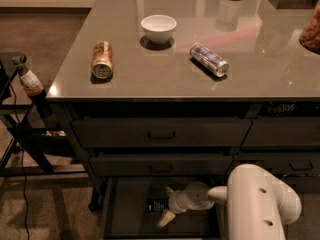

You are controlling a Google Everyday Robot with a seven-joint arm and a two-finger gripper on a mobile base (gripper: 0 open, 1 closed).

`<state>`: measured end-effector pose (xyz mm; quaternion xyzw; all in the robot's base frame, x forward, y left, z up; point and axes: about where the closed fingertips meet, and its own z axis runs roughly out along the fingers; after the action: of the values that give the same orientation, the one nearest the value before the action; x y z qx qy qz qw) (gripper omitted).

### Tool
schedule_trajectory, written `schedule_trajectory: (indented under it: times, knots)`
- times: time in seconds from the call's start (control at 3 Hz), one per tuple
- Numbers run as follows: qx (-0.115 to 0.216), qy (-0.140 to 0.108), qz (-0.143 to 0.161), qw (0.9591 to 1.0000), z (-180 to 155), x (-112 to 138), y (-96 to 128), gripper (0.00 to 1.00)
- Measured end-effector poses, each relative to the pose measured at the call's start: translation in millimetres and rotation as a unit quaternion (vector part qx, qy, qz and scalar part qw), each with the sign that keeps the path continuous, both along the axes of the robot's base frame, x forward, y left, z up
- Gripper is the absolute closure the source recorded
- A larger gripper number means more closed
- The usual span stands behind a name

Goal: Pick rxbar blueberry from bottom drawer and place on counter

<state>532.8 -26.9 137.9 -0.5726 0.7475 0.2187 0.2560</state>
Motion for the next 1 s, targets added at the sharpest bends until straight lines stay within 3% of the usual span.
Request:
schedule_trajectory:
  times: [0.67,1.0]
  knots:
    - [-0.004,0.016,0.009,0.9998,-31.6,5.1,0.8,0.0]
    - [-0.004,0.016,0.009,0.9998,-31.7,5.8,0.7,0.19]
